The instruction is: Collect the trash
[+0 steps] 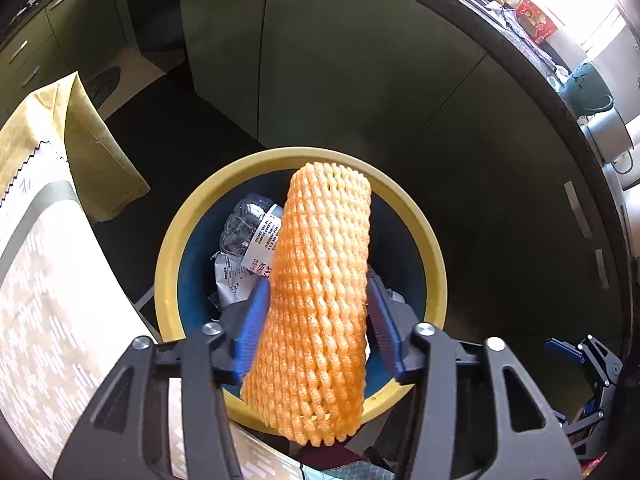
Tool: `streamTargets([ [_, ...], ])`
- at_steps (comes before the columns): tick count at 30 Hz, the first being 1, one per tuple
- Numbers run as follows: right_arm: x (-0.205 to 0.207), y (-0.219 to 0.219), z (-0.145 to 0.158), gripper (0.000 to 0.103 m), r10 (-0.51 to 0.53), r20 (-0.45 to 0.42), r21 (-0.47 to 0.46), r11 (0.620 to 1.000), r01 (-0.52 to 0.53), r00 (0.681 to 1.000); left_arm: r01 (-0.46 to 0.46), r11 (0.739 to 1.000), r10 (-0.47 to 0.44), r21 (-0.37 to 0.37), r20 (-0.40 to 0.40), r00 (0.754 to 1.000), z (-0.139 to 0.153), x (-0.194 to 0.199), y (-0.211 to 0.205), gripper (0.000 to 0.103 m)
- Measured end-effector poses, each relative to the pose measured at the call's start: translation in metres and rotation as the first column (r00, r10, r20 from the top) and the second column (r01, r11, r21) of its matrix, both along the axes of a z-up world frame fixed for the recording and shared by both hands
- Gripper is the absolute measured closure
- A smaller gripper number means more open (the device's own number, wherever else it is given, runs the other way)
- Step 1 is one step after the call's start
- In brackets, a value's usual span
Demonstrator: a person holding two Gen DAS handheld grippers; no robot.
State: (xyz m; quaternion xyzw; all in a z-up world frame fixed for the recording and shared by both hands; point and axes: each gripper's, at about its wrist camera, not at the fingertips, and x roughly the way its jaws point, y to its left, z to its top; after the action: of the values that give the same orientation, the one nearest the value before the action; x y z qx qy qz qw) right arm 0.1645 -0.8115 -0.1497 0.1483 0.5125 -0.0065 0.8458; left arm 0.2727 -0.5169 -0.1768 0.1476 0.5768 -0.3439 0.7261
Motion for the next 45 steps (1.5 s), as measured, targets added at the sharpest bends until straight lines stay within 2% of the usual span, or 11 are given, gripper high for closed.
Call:
streamTargets([
  [5,0.001,0.005,0.000,0.032,0.008,0.005,-0.003,1.000,-0.008,1.000,-0.001,1.000,0.001,-0.021,0.007,1.000,0.006,-0.007,0.000,0.049],
  [16,-0.005,0.008,0.003,0.032,0.007,0.027,0.003,1.000,-0.007,1.000,0.058,0.990,-0.055,-0.125,0.021,0.998,0.059,-0.057,0.040,0.046],
  [18,-0.007,0.011,0.005,0.032,0.009,0.035,0.004,1.000,-0.009,0.999,0.055,0.986,-0.049,-0.157,0.041,0.998,0.070,-0.073,0.064,0.035],
  [23,-0.012,0.023,0.010,0.031,0.022,0.062,0.004,1.000,-0.022,0.998,0.035,0.980,0.002,-0.197,0.181,0.983,0.100,-0.122,0.128,0.012],
  [28,-0.016,0.049,0.023,0.025,0.057,0.110,-0.028,0.998,-0.055,0.992,-0.072,0.968,0.137,-0.241,0.266,0.954,0.112,-0.158,0.207,0.007],
  [32,-0.017,0.075,0.029,0.018,0.106,0.128,-0.068,0.993,-0.098,0.986,-0.202,0.945,0.286,-0.256,0.354,0.890,0.114,-0.185,0.276,0.007],
  [36,-0.025,0.102,0.039,0.015,0.140,0.158,-0.120,0.985,-0.122,0.977,-0.354,0.898,0.436,-0.262,0.426,0.793,0.118,-0.210,0.347,0.007],
  [39,-0.033,0.122,0.048,0.013,0.159,0.197,-0.143,0.981,-0.132,0.967,-0.480,0.837,0.546,-0.263,0.467,0.696,0.124,-0.229,0.399,0.007],
  [40,-0.037,0.128,0.052,0.012,0.165,0.209,-0.148,0.980,-0.136,0.964,-0.511,0.817,0.574,-0.267,0.471,0.670,0.125,-0.236,0.415,0.007],
  [43,-0.050,0.145,0.063,0.009,0.184,0.245,-0.168,0.975,-0.145,0.952,-0.577,0.764,0.636,-0.289,0.486,0.599,0.131,-0.255,0.453,0.007],
  [45,-0.061,0.157,0.073,0.008,0.191,0.271,-0.183,0.972,-0.144,0.943,-0.596,0.736,0.669,-0.322,0.487,0.562,0.137,-0.267,0.472,0.007],
])
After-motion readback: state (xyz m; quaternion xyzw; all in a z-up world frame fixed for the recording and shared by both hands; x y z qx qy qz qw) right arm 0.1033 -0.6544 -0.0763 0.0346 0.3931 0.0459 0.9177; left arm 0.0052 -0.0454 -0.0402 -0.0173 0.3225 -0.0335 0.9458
